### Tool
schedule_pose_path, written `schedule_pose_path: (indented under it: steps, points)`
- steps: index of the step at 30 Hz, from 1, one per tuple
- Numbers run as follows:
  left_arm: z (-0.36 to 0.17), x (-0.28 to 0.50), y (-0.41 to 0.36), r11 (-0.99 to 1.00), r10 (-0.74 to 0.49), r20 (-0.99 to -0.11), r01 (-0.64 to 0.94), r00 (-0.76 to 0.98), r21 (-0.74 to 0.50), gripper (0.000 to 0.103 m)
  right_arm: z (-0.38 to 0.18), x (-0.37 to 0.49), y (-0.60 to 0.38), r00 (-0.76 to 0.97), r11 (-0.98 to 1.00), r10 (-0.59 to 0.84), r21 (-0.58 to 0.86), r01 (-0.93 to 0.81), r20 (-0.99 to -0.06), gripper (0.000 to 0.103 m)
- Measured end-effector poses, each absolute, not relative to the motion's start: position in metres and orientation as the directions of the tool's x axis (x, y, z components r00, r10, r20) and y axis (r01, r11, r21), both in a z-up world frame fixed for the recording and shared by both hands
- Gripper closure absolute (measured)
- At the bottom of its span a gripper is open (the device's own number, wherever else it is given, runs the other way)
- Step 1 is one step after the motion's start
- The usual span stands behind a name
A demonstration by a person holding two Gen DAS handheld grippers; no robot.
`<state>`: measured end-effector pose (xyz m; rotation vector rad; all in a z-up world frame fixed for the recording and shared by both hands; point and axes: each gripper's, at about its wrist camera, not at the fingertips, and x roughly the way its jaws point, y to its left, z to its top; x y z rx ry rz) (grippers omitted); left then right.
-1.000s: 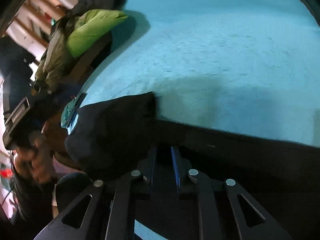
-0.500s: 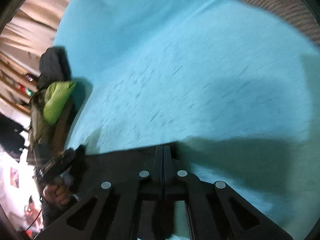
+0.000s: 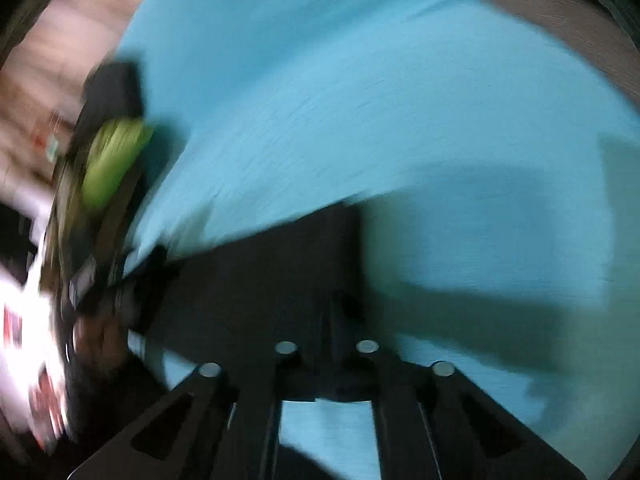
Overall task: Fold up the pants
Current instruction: 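Open the left tool off the pants while the right tool releases and withdraws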
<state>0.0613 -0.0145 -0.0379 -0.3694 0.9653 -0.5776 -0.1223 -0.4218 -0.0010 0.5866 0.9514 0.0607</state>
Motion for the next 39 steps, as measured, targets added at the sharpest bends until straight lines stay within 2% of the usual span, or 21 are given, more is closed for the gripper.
schedule_pose_path:
  steps: [1,2,4,6,7,10,12,13,15,16,17,19,22,24,26,28,31,33,34,35,39]
  points:
    - [-0.037,0.061,-0.015,0.791,-0.61,-0.66,0.294,0.439,-0.536,0.02,0.006,-0.129,-0.427,0.594,0.863,0.203,0.428,0.266,-0.779,0.087]
    - [-0.037,0.061,-0.015,0.79,-0.612,-0.656,0.293,0.442,-0.539,0.02,0.012,-0.134,-0.427,0.605,0.871,0.178,0.41,0.27,-0.776,0.087]
    - [-0.036,0.061,-0.014,0.782,-0.621,-0.646,0.288,0.444,-0.553,0.02,0.021,-0.144,-0.409,0.64,0.839,0.311,0.519,0.163,-0.703,0.084]
    - [-0.034,0.06,-0.01,0.765,-0.639,-0.622,0.282,0.453,-0.58,0.02,0.029,-0.146,-0.379,0.633,0.836,0.404,0.548,0.039,-0.66,0.073]
    - [-0.032,0.06,-0.009,0.761,-0.642,-0.614,0.283,0.459,-0.584,0.02,0.03,-0.143,-0.363,0.621,0.84,0.43,0.542,-0.009,-0.656,0.066]
    - [-0.021,0.052,-0.006,0.755,-0.647,-0.582,0.309,0.493,-0.578,0.02,0.014,-0.134,-0.341,0.568,0.861,0.433,0.508,-0.03,-0.7,0.065]
    - [-0.012,0.045,-0.002,0.752,-0.651,-0.559,0.336,0.514,-0.567,0.02,-0.007,-0.136,-0.366,0.57,0.848,0.39,0.523,0.084,-0.723,0.086]
    - [-0.007,0.042,0.0,0.753,-0.651,-0.547,0.351,0.527,-0.557,0.02,-0.013,-0.14,-0.383,0.585,0.803,0.401,0.578,0.147,-0.705,0.103]
    - [0.004,0.032,0.012,0.762,-0.641,-0.532,0.376,0.554,-0.527,0.02,-0.014,-0.148,-0.4,0.621,0.77,0.364,0.6,0.219,-0.694,0.103]
    - [0.007,0.029,0.02,0.766,-0.635,-0.527,0.374,0.564,-0.522,0.02,-0.007,-0.154,-0.404,0.64,0.781,0.31,0.572,0.249,-0.703,0.099]
    - [0.012,0.024,0.035,0.771,-0.625,-0.52,0.36,0.582,-0.525,0.02,-0.002,-0.157,-0.401,0.645,0.796,0.26,0.538,0.278,-0.719,0.085]
    - [0.02,0.017,0.067,0.778,-0.601,-0.505,0.309,0.619,-0.547,0.02,0.011,-0.162,-0.392,0.667,0.811,0.221,0.514,0.28,-0.712,0.076]
    - [0.029,0.002,0.121,0.755,-0.577,-0.452,0.233,0.681,-0.613,0.02,0.036,-0.152,-0.357,0.706,0.791,0.338,0.594,0.145,-0.623,0.068]
    - [0.033,-0.012,0.153,0.744,-0.549,-0.423,0.191,0.721,-0.64,0.02,0.048,-0.142,-0.337,0.7,0.798,0.386,0.598,0.074,-0.601,0.056]
    - [0.035,-0.025,0.169,0.734,-0.545,-0.397,0.191,0.738,-0.652,0.02,0.057,-0.126,-0.322,0.676,0.799,0.439,0.601,0.006,-0.591,0.034]
    - [0.031,-0.041,0.173,0.713,-0.563,-0.368,0.211,0.739,-0.668,0.02,0.056,-0.11,-0.298,0.653,0.796,0.476,0.604,-0.037,-0.588,0.025]
    - [0.012,-0.057,0.158,0.716,-0.593,-0.385,0.244,0.708,-0.654,0.02,0.034,-0.08,-0.269,0.602,0.76,0.556,0.643,-0.089,-0.573,0.025]
    - [0.003,-0.062,0.145,0.772,-0.564,-0.432,0.263,0.704,-0.579,0.02,0.007,-0.074,-0.259,0.597,0.751,0.574,0.652,-0.109,-0.561,0.027]
    - [0.002,-0.061,0.141,0.795,-0.546,-0.453,0.265,0.705,-0.545,0.02,-0.006,-0.067,-0.254,0.59,0.745,0.578,0.66,-0.101,-0.563,0.029]
    - [0.0,-0.058,0.141,0.813,-0.528,-0.473,0.258,0.705,-0.522,0.02,-0.016,-0.074,-0.253,0.586,0.753,0.568,0.653,-0.086,-0.578,0.038]
    - [-0.027,-0.042,0.163,0.831,-0.482,-0.543,0.162,0.688,-0.532,0.02,-0.009,-0.085,-0.264,0.614,0.765,0.557,0.633,-0.117,-0.56,0.037]
